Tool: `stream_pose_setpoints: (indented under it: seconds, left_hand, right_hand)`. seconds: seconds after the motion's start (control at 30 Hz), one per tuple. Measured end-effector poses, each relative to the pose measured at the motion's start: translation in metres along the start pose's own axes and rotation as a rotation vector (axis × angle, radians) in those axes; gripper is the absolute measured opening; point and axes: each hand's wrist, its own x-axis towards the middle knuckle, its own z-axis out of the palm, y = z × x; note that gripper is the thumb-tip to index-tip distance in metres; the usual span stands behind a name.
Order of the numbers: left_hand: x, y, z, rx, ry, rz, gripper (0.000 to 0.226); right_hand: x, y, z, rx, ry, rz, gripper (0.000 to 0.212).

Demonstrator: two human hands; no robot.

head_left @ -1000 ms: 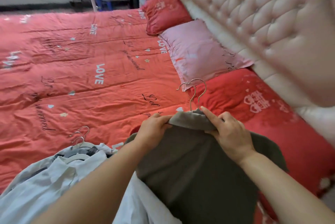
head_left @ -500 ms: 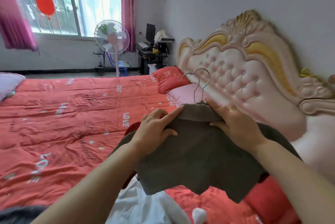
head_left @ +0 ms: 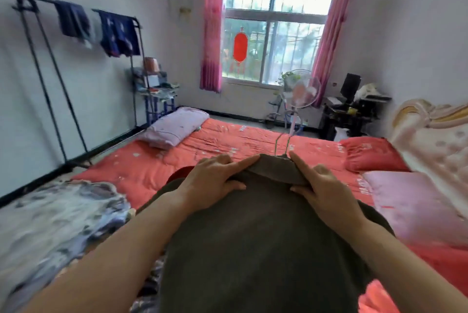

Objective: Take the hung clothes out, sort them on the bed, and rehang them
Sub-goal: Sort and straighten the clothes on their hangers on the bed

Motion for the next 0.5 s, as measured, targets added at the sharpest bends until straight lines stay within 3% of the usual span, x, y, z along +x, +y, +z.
stream_pose_setpoints:
  seconds: [0.33, 0.5]
  left_hand:
    - [-0.231, -0.054, -0.059, 0.144, -0.079, -0.467, 0.064]
    - [-0.301, -0.102, -0.081, 0.118, -0.093, -0.544, 0.063]
  right_hand:
    - [-0.036, -0.166, 0.133, 0.258, -0.206, -0.251, 0.074]
    - [-0.033, -0.240, 0.187, 0.261, -0.282, -0.273, 0.075]
